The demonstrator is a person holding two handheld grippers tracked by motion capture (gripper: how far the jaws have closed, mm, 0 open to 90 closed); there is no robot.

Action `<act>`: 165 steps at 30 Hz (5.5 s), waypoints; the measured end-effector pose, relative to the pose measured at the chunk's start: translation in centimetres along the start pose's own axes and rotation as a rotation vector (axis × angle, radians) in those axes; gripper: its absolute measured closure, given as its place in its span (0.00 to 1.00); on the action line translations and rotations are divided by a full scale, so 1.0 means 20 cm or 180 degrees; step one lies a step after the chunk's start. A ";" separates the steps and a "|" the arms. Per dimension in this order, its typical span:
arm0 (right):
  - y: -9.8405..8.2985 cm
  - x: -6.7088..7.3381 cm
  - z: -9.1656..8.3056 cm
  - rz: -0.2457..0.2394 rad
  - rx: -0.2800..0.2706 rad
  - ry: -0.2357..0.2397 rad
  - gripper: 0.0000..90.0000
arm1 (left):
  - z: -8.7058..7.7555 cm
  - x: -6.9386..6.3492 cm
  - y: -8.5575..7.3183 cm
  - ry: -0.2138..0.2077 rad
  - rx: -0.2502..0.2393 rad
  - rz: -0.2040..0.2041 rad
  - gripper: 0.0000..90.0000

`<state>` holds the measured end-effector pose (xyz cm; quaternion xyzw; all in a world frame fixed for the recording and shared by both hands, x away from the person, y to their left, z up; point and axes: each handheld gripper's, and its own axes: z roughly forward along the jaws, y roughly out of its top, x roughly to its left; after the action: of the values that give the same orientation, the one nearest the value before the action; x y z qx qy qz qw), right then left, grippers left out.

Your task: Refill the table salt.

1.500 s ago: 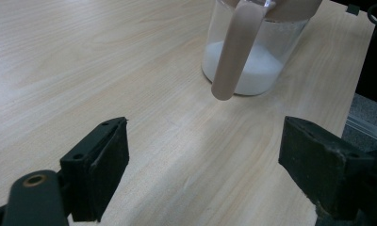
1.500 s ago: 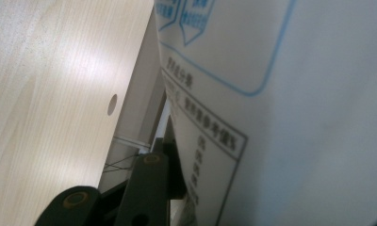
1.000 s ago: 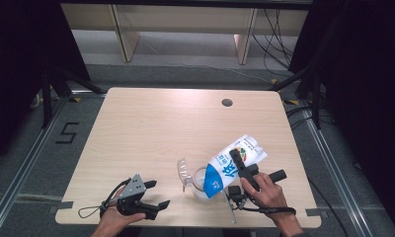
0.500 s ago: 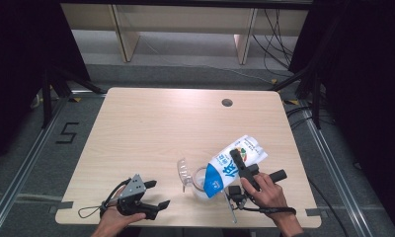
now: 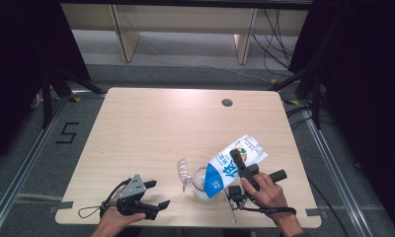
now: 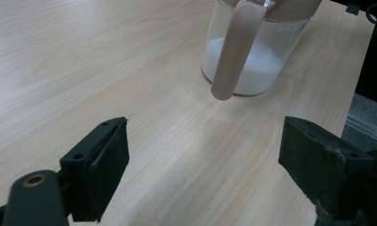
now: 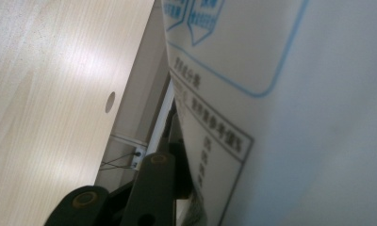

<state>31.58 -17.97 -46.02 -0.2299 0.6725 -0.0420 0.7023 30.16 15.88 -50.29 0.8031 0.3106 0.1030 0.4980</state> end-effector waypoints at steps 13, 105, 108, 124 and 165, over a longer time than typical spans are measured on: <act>0.00 0.01 0.00 0.0051 0.0027 0.0040 0.84 | 0.00 0.00 0.00 -0.0001 0.0001 0.0005 0.18; 0.00 0.00 0.00 0.0270 -0.0045 -0.0050 0.91 | 0.00 0.00 0.00 0.0019 0.0006 0.0002 0.18; 0.00 0.01 0.00 0.0334 -0.0033 -0.0028 0.91 | 0.00 0.00 0.00 0.0010 0.0008 0.0008 0.18; 0.00 0.00 0.00 0.0187 0.0020 0.0007 0.92 | 0.00 0.00 0.00 0.0019 0.0006 0.0003 0.18; -0.14 0.03 0.05 0.2118 -0.0177 0.0617 0.93 | 0.00 0.00 0.00 0.0019 0.0004 0.0005 0.18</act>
<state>33.37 -20.38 -45.61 -0.0121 0.7750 0.1860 0.6039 30.12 15.85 -50.28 0.8034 0.3115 0.1056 0.4964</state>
